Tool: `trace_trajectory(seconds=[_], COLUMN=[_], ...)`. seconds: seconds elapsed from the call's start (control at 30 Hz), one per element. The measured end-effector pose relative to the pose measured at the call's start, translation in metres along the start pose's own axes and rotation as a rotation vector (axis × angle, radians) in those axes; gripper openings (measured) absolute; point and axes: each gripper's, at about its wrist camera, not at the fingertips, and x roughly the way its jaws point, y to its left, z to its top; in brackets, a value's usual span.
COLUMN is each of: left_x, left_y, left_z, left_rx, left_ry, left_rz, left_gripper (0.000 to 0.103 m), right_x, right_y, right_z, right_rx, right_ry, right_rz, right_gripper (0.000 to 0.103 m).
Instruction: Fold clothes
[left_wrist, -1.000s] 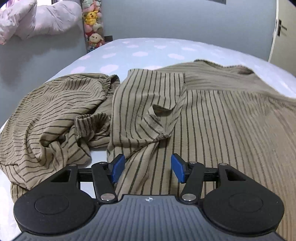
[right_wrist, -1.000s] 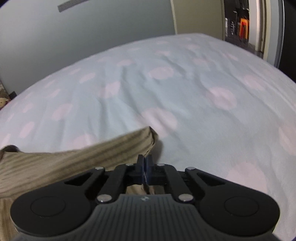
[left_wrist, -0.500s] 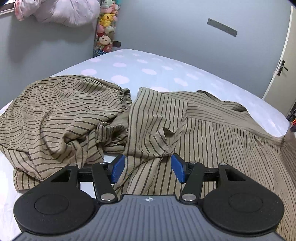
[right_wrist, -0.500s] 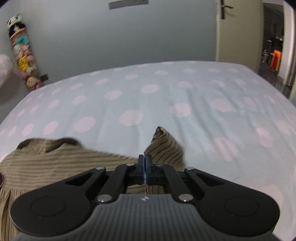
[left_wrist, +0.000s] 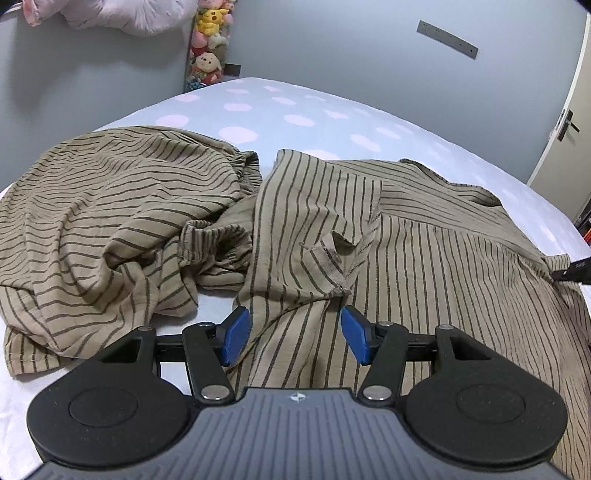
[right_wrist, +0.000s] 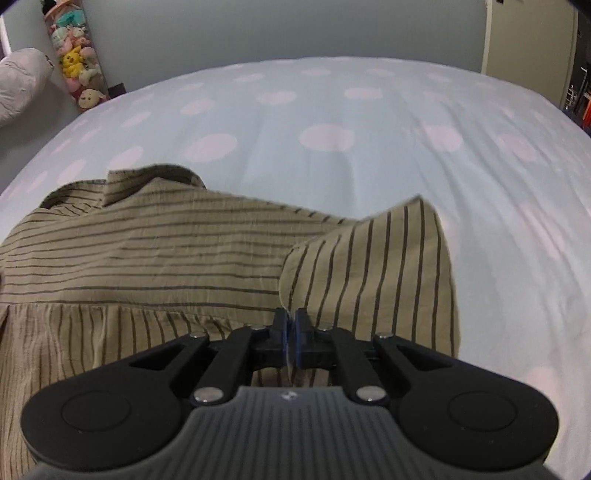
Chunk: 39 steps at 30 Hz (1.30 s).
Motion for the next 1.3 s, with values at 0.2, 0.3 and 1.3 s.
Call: trace_trajectory(seconds=[0.2, 0.3, 1.3], left_x=[-0.007, -0.014, -0.034], left_y=[-0.002, -0.001, -0.038], left_z=[0.001, 0.002, -0.01], left_rx=[-0.003, -0.01, 0.106], left_ry=[-0.009, -0.018, 0.063], left_rz=[-0.004, -0.006, -0.089], left_gripper=[0.053, 0.053, 0.058], right_x=[-0.056, -0.076, -0.177], right_y=[-0.02, -0.032, -0.02], right_z=[-0.001, -0.018, -0.174], right_rx=[-0.01, -0.005, 0.263], right_ry=[-0.038, -0.02, 0.012], right_rz=[0.013, -0.001, 0.081], right_gripper=[0.026, 0.024, 0.024])
